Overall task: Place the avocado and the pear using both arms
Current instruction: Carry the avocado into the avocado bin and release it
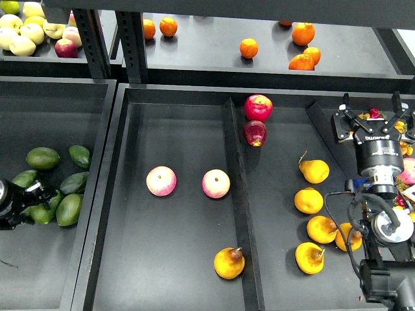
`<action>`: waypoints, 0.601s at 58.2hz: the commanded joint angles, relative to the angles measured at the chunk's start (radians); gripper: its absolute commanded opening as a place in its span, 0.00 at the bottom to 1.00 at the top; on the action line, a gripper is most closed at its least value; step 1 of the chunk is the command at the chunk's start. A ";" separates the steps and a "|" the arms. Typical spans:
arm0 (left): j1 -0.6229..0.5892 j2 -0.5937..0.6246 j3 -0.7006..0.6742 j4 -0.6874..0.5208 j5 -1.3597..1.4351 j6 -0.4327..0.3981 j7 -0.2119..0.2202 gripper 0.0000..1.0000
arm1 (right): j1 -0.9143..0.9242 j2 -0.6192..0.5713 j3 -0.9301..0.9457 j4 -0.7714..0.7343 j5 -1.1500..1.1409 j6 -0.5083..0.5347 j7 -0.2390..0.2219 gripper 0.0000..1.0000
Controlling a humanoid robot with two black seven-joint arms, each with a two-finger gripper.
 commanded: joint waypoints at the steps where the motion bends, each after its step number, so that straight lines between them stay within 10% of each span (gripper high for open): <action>1: 0.004 -0.011 -0.004 0.022 0.001 0.000 0.000 0.43 | -0.006 0.000 0.000 0.001 0.000 0.001 0.000 0.99; 35: 0.010 -0.034 -0.001 0.057 0.005 0.000 0.000 0.86 | -0.015 0.000 0.000 0.001 0.000 0.024 0.000 0.99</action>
